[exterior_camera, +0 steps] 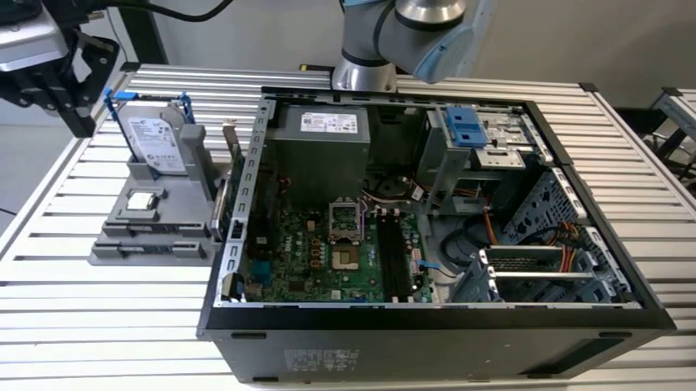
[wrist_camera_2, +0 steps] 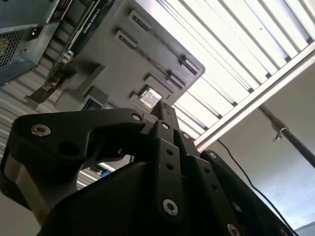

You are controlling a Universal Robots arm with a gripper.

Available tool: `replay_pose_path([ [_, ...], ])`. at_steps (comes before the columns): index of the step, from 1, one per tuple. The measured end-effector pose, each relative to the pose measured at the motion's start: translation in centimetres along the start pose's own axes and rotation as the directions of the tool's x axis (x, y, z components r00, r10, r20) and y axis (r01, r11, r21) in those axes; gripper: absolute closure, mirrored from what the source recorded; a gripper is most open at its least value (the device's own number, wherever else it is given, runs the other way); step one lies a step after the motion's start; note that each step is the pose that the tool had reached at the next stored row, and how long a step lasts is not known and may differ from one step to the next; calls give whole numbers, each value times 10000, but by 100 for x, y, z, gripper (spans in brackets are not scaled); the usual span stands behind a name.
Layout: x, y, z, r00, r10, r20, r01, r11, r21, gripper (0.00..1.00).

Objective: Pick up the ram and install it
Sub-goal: 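Pick up the ram and move it above insertion slot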

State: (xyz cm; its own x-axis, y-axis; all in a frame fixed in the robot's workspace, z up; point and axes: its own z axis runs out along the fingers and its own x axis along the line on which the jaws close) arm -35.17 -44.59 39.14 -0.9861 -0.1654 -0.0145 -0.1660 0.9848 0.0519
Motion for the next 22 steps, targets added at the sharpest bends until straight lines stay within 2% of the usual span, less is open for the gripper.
replay_pose_path([
  [2,0,0,0,9995,-321,-17,321,9995,-4,100],
  [5,0,0,0,9966,-817,-43,817,9967,-12,100],
  [8,0,0,0,9909,-1347,-69,1347,9909,-22,100],
  [10,0,0,0,9854,-1702,-87,1701,9854,-31,100],
  [13,0,0,0,9746,-2236,-113,2236,9747,-44,100],
  [16,0,0,0,9608,-2769,-139,2768,9609,-59,100],
  [18,0,0,0,9504,-3108,-155,3107,9505,-69,100],
  [22,0,0,0,9270,-3747,-185,3746,9271,-90,100],
])
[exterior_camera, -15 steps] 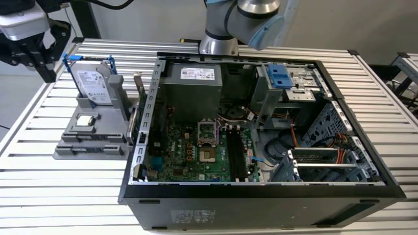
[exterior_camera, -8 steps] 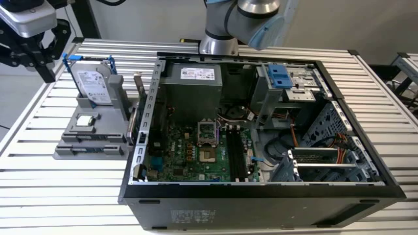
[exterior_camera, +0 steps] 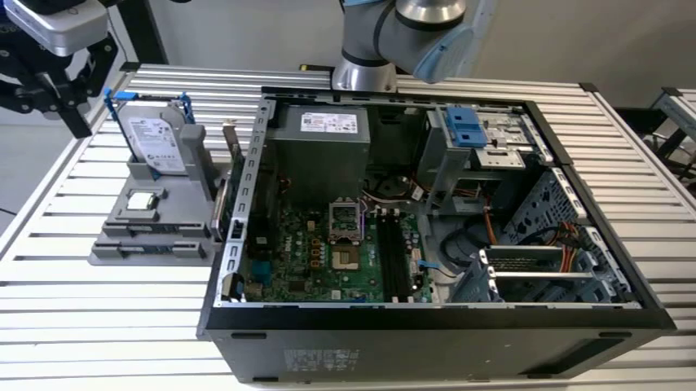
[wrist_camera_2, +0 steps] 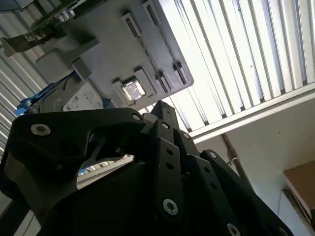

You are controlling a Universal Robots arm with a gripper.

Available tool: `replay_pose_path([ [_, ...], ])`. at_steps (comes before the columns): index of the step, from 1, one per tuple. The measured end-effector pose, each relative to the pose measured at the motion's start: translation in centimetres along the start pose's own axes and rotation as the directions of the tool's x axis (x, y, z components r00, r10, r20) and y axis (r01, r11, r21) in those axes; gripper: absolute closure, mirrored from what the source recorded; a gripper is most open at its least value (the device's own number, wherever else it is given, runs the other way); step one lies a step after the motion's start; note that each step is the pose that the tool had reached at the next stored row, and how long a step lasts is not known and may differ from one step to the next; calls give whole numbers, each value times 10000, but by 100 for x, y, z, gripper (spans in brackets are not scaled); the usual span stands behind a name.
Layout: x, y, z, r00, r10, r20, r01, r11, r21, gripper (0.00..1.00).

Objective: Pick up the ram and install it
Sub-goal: 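Pick up the ram and move it above insertion slot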

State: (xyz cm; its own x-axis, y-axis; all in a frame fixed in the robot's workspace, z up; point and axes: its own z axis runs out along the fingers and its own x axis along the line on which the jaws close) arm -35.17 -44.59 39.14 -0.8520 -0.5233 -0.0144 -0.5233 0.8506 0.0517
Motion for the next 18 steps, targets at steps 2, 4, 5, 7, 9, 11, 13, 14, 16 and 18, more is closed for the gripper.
replay_pose_path([
  [2,0,0,0,9995,-320,-16,320,9995,-5,100],
  [4,0,0,0,9981,-613,-31,613,9981,-10,100],
  [5,0,0,0,9971,-762,-39,762,9971,-12,100],
  [7,0,0,0,9945,-1049,-53,1049,9945,-18,100],
  [9,0,0,0,9911,-1328,-67,1328,9911,-24,100],
  [11,0,0,0,9873,-1589,-80,1589,9873,-29,100],
  [13,-1,-1,0,9830,-1834,-90,1834,9830,-28,100],
  [14,-1,-1,0,9808,-1950,-92,1950,9808,-25,100],
  [16,-1,-1,0,9757,-2190,-97,2190,9757,-14,100],
  [18,-1,-1,0,9707,-2401,-103,2401,9707,-3,100],
])
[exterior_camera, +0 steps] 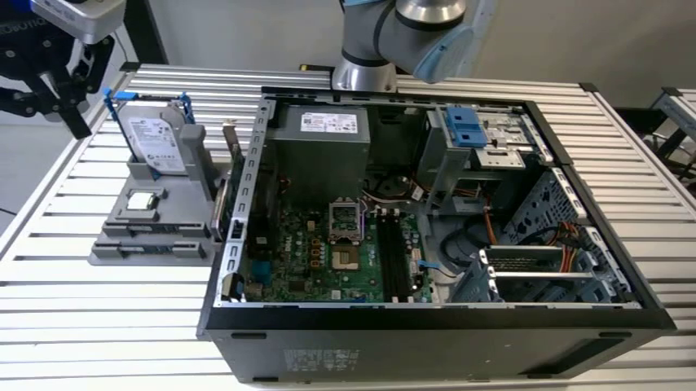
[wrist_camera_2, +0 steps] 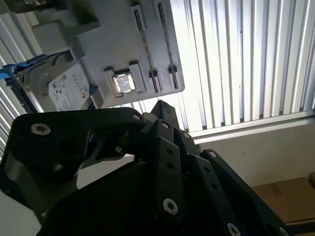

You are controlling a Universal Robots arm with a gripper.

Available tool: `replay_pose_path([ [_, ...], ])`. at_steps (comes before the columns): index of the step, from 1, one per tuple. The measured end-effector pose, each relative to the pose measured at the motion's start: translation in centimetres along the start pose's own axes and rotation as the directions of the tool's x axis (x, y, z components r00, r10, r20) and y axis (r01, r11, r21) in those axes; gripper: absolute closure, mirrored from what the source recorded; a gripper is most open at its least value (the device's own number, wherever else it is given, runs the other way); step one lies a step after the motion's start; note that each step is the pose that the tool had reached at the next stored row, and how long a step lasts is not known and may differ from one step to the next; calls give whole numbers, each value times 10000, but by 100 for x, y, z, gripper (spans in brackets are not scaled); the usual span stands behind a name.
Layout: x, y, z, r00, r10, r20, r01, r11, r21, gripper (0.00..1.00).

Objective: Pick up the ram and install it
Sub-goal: 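Pick up the ram and move it above insertion slot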

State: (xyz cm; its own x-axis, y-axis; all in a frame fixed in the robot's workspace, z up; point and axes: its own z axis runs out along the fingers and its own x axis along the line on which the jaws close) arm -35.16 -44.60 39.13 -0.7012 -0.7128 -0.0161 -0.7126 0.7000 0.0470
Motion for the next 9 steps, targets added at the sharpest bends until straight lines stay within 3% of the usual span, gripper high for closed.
replay_pose_path([
  [4,0,0,0,9990,-456,-31,456,9990,20,100],
  [9,0,0,0,9948,-1016,-40,1016,9948,75,100],
])
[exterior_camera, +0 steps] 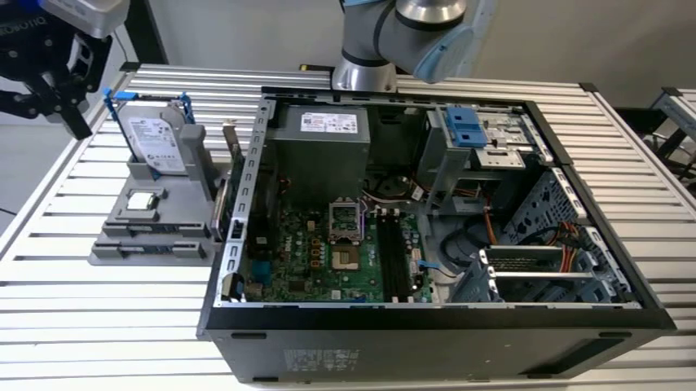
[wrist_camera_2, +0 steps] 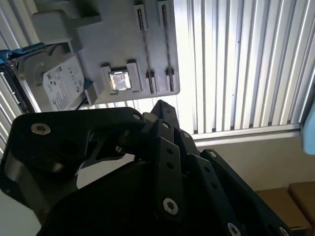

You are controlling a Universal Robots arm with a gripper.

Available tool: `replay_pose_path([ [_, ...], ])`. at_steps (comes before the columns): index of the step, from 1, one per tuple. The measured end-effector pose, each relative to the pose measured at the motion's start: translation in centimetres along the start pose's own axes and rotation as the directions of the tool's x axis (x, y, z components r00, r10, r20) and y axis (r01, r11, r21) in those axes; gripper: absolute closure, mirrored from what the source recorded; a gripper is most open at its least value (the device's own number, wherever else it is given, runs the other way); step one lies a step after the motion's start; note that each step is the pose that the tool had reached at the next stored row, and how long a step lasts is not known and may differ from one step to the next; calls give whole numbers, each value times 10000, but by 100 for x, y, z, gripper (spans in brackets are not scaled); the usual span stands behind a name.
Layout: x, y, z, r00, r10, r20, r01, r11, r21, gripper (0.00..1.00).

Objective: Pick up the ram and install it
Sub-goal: 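Pick up the ram and move it above insertion slot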

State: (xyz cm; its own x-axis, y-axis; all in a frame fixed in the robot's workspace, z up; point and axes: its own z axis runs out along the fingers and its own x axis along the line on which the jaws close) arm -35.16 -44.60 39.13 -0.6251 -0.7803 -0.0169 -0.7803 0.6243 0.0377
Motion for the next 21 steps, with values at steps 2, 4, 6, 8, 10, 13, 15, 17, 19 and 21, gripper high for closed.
replay_pose_path([
  [2,0,0,-1,9998,-222,-11,222,9998,1,100],
  [4,-1,0,-1,9992,-410,-18,410,9992,-1,100],
  [6,-3,-3,0,9981,-621,-24,621,9981,-5,100],
  [8,-4,-5,0,9962,-866,-33,866,9962,-10,100],
  [10,-5,-5,-1,9932,-1161,-44,1161,9932,-17,100],
  [13,-5,-6,-1,9868,-1615,-60,1615,9869,-27,100],
  [15,-5,-6,-1,9808,-1947,-72,1947,9809,-35,100],
  [17,-5,-6,-1,9729,-2309,-85,2309,9730,-44,100],
  [19,-5,-6,-1,9638,-2663,-96,2663,9639,-54,100],
  [21,-5,-6,-1,9536,-3008,-107,3008,9537,-63,100],
])
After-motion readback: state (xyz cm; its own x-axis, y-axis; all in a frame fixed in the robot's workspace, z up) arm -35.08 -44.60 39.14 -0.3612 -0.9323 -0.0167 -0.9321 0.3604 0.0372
